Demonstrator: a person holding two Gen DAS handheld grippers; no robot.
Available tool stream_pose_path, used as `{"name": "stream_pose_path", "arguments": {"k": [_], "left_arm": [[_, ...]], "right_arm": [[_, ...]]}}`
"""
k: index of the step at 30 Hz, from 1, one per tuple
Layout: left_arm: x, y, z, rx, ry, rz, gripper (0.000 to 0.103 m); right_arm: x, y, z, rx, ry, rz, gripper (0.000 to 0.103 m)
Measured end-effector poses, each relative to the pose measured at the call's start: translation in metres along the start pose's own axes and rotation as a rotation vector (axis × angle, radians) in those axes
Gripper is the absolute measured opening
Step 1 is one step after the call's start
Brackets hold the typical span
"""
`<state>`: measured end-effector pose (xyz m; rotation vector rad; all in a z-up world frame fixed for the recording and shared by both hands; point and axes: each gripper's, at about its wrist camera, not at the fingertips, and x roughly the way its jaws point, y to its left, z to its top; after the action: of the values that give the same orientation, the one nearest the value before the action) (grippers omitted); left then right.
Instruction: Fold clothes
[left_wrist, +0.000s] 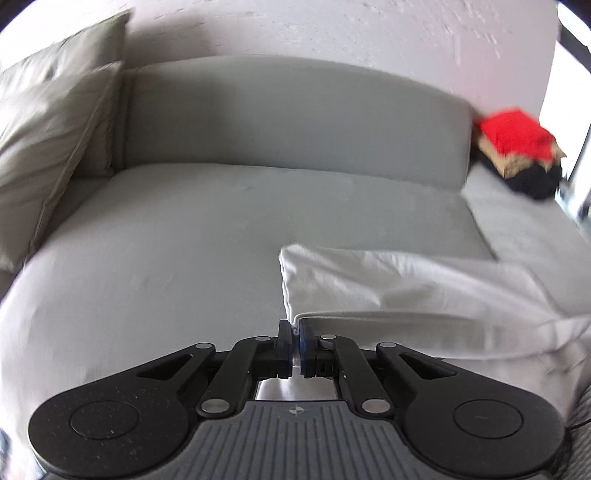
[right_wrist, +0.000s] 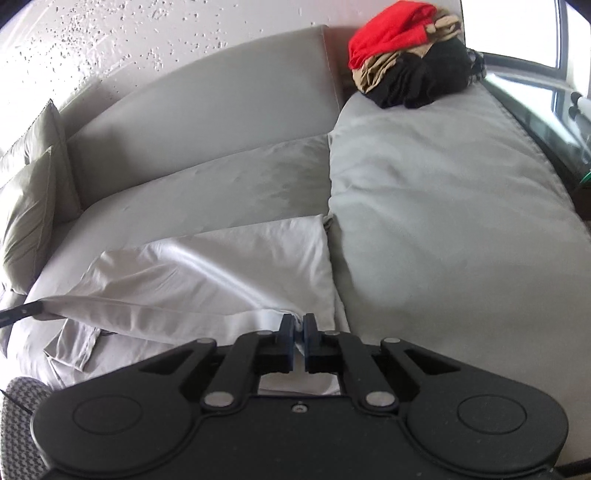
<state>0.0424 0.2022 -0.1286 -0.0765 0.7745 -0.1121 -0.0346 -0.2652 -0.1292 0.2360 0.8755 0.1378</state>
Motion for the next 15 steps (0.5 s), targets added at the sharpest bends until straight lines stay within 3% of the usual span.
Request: {"name": "stream_pose_path", "arguments": {"k": [5, 7, 11, 15], "left_arm": [[0.010, 0.008, -0.007, -0.038, 0.078, 0.063, 0.003], [0.018, 0.004, -0.009, -0.009, 0.114, 0.100, 0.003], [0.024, -0.020, -0.014, 0.175, 0.137, 0.159, 0.003], [0.015, -0.035, -0.019, 0.335, 0.137, 0.175, 0.006]], "right_arm": [[-0.011, -0.017, -0.002, 0.097, -0.038, -0.003, 0.004], [-0.010, -0.025, -0.002, 0.134, -0.024, -0.026, 0.004], [0.003, -0.026, -0.008, 0.101, 0.035, -0.131, 0.004], [0.007, -0.021, -0.013, 0.066, 0.096, -0.155, 0.006]]}}
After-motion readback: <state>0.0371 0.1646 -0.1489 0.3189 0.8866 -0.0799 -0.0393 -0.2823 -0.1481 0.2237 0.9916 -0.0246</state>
